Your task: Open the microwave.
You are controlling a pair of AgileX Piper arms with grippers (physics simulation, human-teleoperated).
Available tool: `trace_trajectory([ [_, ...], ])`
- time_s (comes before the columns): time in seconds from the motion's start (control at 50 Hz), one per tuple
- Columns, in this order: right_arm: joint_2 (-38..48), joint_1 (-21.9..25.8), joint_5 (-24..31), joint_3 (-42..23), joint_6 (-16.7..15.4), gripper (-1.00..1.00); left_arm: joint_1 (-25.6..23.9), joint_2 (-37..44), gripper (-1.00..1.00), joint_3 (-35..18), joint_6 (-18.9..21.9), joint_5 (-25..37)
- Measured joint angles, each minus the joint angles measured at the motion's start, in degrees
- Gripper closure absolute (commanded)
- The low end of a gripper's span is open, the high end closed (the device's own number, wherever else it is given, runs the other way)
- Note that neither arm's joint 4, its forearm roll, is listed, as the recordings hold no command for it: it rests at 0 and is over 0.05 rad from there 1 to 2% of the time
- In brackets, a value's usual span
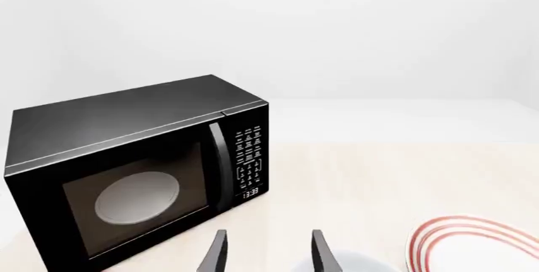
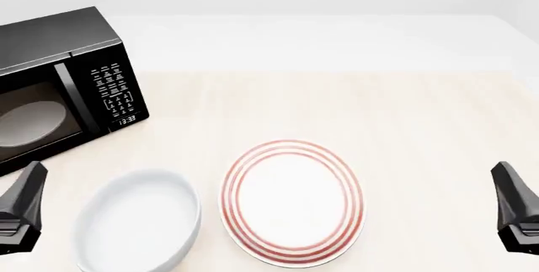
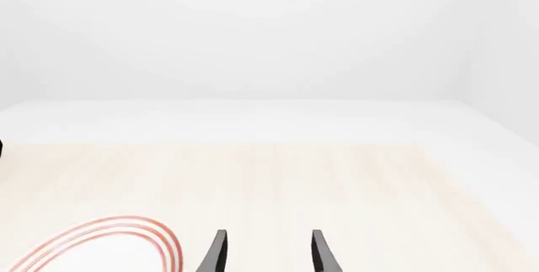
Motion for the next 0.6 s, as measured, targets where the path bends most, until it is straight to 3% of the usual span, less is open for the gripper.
trace_trajectory([
  [0.26,0.3,0.0,-0.1,-0.1,0.0,-1.0,0.9,0.5,-1.0,-0.2,0.2,-0.1],
  [0.6,0.8,0.0,-0.6,-0.2,0.2,-1.0,2.0,11.5,-1.0,-5.3,1.8,-3.0],
])
